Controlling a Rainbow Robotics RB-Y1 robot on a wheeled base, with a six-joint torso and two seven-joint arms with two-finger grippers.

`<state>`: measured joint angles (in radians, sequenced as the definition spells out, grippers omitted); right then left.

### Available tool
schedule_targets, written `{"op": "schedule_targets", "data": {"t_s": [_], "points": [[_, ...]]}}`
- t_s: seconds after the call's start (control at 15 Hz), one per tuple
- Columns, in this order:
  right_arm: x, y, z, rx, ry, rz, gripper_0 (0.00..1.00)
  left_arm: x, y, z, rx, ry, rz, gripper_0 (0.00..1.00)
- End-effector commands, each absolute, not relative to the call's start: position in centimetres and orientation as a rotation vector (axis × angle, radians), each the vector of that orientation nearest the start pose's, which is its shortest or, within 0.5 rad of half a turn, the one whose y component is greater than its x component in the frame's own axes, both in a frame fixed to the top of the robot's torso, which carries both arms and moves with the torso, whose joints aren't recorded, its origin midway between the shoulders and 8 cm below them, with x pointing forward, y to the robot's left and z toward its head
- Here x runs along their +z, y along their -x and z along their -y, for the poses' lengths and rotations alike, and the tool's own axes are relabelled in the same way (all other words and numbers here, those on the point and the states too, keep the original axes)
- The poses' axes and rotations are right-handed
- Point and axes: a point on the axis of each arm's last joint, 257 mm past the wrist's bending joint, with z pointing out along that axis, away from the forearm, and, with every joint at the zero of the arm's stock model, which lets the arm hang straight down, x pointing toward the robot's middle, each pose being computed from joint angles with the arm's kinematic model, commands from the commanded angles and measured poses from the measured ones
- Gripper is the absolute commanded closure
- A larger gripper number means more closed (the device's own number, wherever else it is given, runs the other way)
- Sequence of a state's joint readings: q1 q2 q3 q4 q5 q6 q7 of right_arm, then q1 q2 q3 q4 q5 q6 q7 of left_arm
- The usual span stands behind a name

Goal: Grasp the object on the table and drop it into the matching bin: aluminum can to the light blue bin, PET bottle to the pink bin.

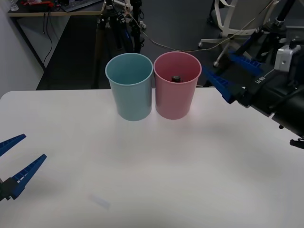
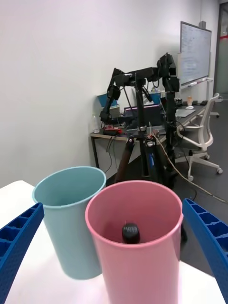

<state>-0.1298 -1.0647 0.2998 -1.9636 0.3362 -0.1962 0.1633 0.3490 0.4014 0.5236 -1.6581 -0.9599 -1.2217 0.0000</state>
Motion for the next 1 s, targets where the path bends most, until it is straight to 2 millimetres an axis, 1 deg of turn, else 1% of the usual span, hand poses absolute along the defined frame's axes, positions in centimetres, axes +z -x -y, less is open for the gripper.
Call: {"op": "schedule_targets", "data": {"t_s": [0.07,0.2,0.33,0.53,0.73,1.0], "points": [[-6.0,-46.3,19.5,0.614,0.541,-1.460,0.00,-16.9,-34.2,-33.0,-0.567,-0.465,-1.441,0.00],[-7.8,-44.4,20.6,0.639,0.546,-1.488,0.00,-16.9,-34.2,-33.0,-0.567,-0.465,-1.441,0.00],[-8.7,-43.1,21.7,0.619,0.566,-1.486,0.00,-16.9,-34.2,-33.0,-0.567,-0.465,-1.441,0.00],[-10.8,-40.8,23.0,0.625,0.561,-1.502,0.00,-16.9,-34.2,-33.0,-0.567,-0.465,-1.441,0.00],[-12.5,-39.1,23.5,0.639,0.556,-1.528,0.00,-16.9,-34.2,-33.0,-0.567,-0.465,-1.441,0.00],[-14.3,-37.6,23.8,0.634,0.576,-1.562,0.00,-16.9,-34.2,-33.0,-0.567,-0.465,-1.441,0.00]]}}
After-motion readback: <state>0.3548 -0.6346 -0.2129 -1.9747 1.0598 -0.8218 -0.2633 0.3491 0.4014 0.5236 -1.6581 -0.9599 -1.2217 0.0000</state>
